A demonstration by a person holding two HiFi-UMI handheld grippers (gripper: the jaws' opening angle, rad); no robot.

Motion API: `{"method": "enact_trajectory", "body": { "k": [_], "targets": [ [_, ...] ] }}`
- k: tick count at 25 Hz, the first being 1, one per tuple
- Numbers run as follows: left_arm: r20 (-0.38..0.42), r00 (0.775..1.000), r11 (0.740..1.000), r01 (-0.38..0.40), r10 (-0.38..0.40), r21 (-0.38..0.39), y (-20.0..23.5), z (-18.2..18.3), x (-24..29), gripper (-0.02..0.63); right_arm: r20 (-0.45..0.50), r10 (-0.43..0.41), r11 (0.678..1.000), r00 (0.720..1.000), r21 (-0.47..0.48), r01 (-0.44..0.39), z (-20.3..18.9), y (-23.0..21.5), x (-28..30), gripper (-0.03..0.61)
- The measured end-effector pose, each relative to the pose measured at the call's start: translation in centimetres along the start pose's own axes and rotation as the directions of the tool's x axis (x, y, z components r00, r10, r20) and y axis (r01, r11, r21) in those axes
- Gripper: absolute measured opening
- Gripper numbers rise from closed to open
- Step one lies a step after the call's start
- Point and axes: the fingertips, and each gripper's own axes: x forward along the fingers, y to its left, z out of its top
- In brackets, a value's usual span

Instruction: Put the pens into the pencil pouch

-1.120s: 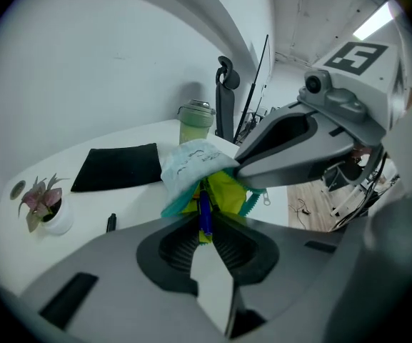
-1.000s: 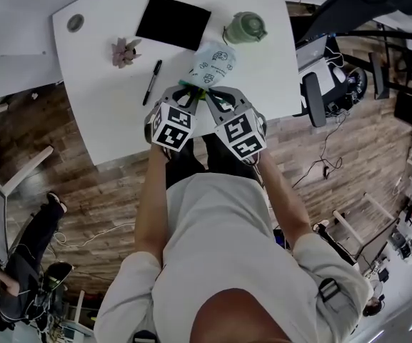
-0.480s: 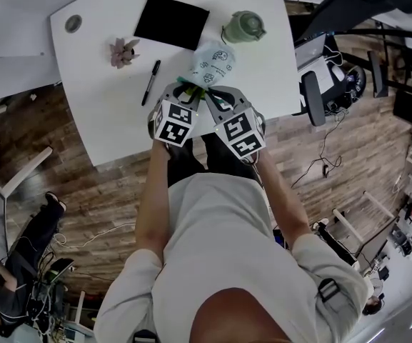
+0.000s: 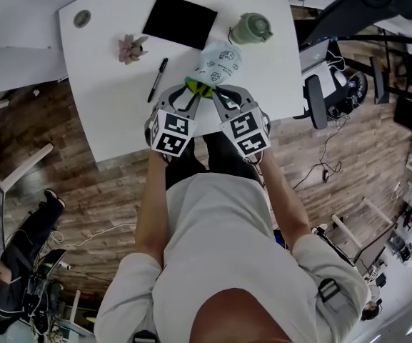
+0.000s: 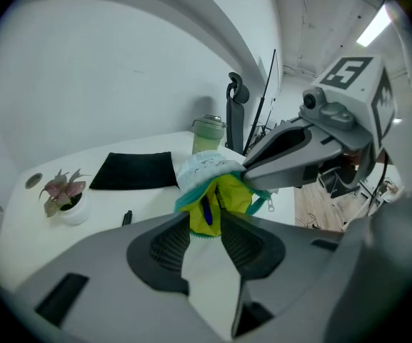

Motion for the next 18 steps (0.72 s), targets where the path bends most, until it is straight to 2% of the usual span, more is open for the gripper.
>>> {"method": "enact_trajectory", "body": {
  "k": [10,18],
  "targets": [
    [-0.019,0.995,0.994,-0.098,0.097,-0.051,3.5,-3.5,-3.1,0.130,-0.014,-0.009,1.000,1.000,0.018,0.009,-0.3,0.5,0.4,0.015],
    [-0.072,0.976,0.977,-0.207,0.203,-0.050,7.2,-6.8,-4.0,0.130,-0.027,-0.010,1.000,1.000,0.015,0.010,0.0,1.0,1.0,0.015]
  ]
}}
